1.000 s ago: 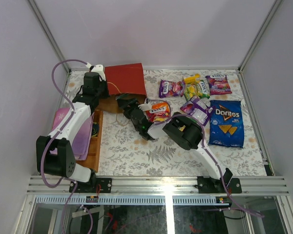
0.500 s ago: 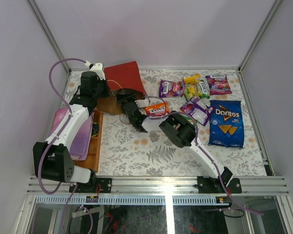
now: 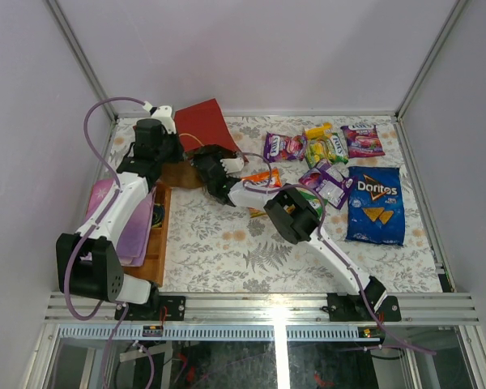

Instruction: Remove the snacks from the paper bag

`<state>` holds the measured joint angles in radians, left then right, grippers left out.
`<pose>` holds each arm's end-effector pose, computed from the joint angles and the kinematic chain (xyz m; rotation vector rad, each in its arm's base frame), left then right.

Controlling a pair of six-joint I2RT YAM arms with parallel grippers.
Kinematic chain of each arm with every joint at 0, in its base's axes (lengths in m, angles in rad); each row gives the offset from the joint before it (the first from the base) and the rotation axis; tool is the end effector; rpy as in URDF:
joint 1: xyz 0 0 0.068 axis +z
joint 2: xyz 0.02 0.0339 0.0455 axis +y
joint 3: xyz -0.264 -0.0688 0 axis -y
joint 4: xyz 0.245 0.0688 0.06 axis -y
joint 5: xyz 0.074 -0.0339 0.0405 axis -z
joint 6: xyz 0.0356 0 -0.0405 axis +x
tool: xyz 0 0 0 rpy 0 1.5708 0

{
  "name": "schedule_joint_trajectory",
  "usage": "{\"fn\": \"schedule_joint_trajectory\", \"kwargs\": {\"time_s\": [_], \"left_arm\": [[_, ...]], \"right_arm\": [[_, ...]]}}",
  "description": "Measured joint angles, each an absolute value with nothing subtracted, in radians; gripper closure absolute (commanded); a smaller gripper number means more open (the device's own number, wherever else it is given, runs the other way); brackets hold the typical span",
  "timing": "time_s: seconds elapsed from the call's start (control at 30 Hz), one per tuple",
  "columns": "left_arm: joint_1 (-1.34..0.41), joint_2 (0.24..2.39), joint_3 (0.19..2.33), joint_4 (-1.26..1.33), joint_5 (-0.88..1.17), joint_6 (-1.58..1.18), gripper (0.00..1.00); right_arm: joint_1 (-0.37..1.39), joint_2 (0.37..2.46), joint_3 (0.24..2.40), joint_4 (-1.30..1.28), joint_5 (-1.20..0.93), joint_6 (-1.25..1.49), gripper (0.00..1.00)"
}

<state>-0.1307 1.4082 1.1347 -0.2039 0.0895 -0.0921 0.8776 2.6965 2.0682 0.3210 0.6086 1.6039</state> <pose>0.3234 -0.0457 0.3153 0.0956 2.0518 -0.2303 0.3927 0.4409 0.1005 1.1045 1.6530 1.1441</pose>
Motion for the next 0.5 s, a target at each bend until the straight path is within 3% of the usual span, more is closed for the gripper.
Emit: {"fn": "schedule_joint_trajectory", "kwargs": {"time_s": [0.5], "left_arm": [[-0.131,1.415,1.135,-0.204,0.107,-0.092,0.97]], "right_arm": [[0.860,2.824,2.270,0.265,0.575,1.566,0.86]]}}
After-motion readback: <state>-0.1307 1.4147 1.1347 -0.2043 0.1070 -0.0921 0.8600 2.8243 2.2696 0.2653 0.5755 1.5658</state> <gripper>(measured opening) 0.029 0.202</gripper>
